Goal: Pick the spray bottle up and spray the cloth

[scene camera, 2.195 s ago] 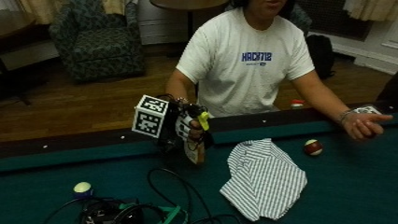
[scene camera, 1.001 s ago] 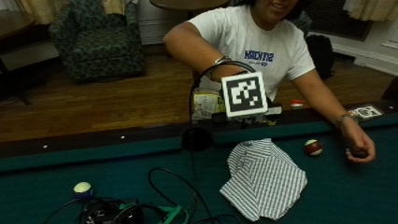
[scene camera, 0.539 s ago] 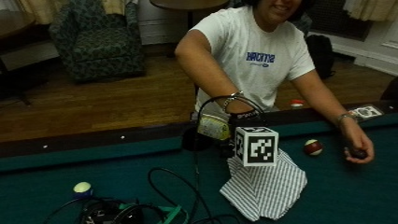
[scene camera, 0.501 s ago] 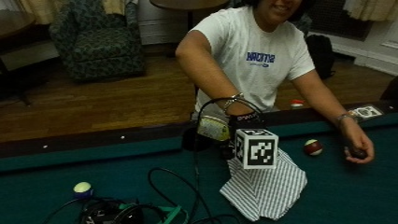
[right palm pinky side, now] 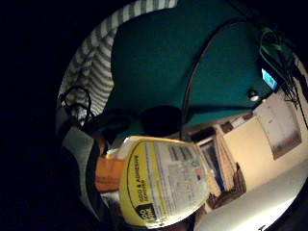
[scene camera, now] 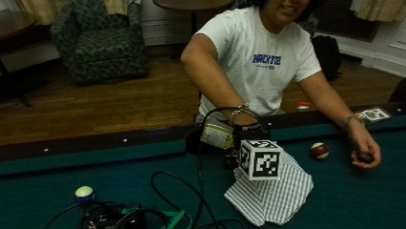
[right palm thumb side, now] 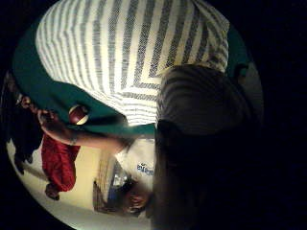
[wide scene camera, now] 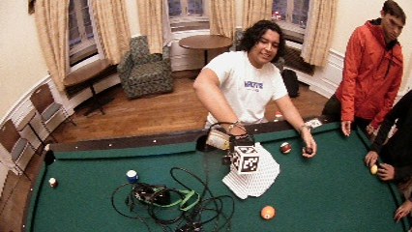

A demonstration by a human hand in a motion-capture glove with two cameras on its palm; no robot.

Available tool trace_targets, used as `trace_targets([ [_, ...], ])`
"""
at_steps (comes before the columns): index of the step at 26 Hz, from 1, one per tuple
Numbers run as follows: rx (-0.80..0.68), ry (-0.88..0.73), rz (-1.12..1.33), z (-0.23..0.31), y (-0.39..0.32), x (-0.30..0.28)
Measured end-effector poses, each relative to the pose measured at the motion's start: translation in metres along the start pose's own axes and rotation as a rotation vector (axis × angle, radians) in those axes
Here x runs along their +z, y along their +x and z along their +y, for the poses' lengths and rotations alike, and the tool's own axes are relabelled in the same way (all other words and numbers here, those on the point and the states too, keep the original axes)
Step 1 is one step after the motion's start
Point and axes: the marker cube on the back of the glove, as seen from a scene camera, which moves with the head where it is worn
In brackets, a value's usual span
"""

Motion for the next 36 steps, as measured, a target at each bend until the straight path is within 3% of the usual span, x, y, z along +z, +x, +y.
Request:
trace_targets([
  [7,-0.193,0.202,-0.226,0.054,0.004,-0.056],
  [14,-0.564,0.438,-0.497,0.133,0.006,-0.100],
  [22,-0.979,0.596,-0.738,0.193,-0.002,-0.115],
  [28,-1.181,0.699,-0.860,0.213,-0.018,-0.114],
  [36,-1.315,0.702,-0.940,0.204,-0.065,-0.107],
])
